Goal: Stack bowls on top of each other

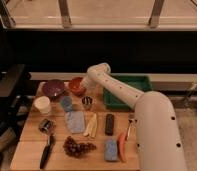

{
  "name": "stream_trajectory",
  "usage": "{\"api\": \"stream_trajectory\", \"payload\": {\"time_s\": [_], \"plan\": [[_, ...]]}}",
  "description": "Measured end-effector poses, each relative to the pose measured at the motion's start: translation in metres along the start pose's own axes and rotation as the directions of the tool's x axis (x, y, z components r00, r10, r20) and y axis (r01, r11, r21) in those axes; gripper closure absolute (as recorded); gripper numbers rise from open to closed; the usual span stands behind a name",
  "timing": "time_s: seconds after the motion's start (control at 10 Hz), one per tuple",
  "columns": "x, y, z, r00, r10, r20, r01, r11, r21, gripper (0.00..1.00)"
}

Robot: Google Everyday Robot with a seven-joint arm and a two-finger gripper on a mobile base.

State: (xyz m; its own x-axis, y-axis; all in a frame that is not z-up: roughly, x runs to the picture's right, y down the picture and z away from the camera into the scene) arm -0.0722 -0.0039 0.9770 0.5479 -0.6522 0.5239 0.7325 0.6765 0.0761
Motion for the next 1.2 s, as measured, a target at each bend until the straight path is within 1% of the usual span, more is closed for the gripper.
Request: {"api": "stream_trajectory", "payload": {"time_s": [0.1, 0.2, 0.3, 0.5, 0.6, 0.7, 0.8, 0.9, 1.0, 1.2], "plan": [[0.000, -0.002, -0.003, 1.000, 0.008, -0.007, -0.008, 1.000, 0.004, 0.86], [0.003, -0.003, -0.010, 1.000, 0.022, -0.021, -0.021, 1.000, 0.014, 0.94], [0.010, -0.005, -0.021, 0.998, 0.035, -0.043, -0.034, 0.999, 0.026, 1.00], [0.019, -0.009, -0.033, 0.996, 0.045, -0.074, -0.041, 0.998, 0.051, 1.00], [0.026, -0.018, -0.047, 0.994, 0.053, -0.092, -0.045, 0.996, 0.083, 1.00], [0.034, -0.026, -0.060, 0.994, 0.055, -0.099, -0.044, 0.993, 0.113, 1.00], [0.039, -0.034, -0.070, 0.994, 0.053, -0.098, -0.039, 0.989, 0.144, 1.00], [0.040, -0.045, -0.077, 0.995, 0.037, -0.089, -0.021, 0.984, 0.175, 1.00], [0.035, -0.061, -0.081, 0.997, 0.005, -0.073, 0.010, 0.979, 0.203, 1.00], [0.014, -0.091, -0.079, 0.997, -0.064, -0.035, 0.071, 0.970, 0.234, 1.00]]}}
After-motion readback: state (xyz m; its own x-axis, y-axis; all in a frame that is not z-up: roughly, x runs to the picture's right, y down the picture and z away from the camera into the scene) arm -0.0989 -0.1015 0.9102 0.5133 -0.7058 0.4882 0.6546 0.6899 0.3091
